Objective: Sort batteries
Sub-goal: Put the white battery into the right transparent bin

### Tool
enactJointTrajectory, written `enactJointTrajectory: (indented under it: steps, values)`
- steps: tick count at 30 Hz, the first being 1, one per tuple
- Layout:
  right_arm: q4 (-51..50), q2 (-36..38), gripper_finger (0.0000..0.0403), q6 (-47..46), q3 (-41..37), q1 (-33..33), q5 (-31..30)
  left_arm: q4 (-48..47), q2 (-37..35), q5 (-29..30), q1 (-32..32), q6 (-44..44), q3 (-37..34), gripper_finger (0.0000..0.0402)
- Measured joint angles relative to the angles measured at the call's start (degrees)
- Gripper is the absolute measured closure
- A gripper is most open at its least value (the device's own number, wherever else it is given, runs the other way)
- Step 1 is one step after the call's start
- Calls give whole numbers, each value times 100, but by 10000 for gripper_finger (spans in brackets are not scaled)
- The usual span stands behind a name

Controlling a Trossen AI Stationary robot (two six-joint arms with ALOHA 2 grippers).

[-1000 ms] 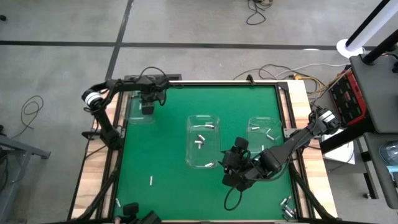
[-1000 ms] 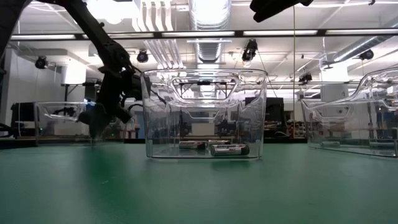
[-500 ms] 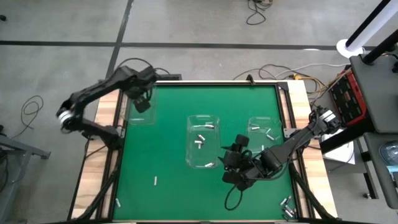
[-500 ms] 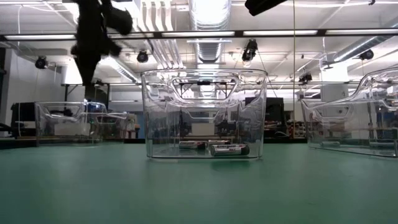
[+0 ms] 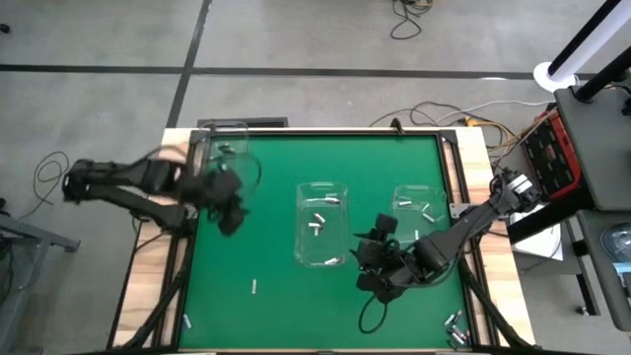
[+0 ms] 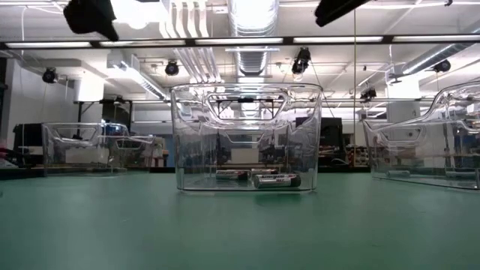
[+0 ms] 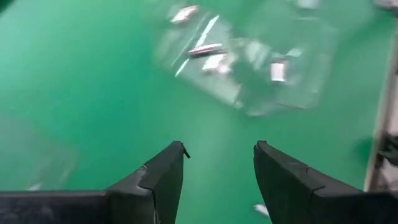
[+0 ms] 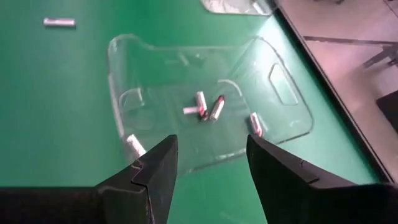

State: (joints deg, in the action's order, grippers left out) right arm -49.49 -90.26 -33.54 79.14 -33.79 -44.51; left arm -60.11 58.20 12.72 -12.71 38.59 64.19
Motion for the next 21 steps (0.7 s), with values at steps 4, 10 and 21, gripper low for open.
enactJointTrajectory:
  steps: [4, 10, 21]
  values:
    - [-138, -26, 218, -441, -27, -201, 64, 1025, 294, 688, -1336, 58, -345, 228]
    - [-136, -26, 218, -1349, -36, -679, 142, 1838, 1108, 763, -2431, 724, -381, 228]
    - [110, -297, 218, -2923, -77, -2063, -33, 2456, 2787, 736, -3465, 3324, -170, 228]
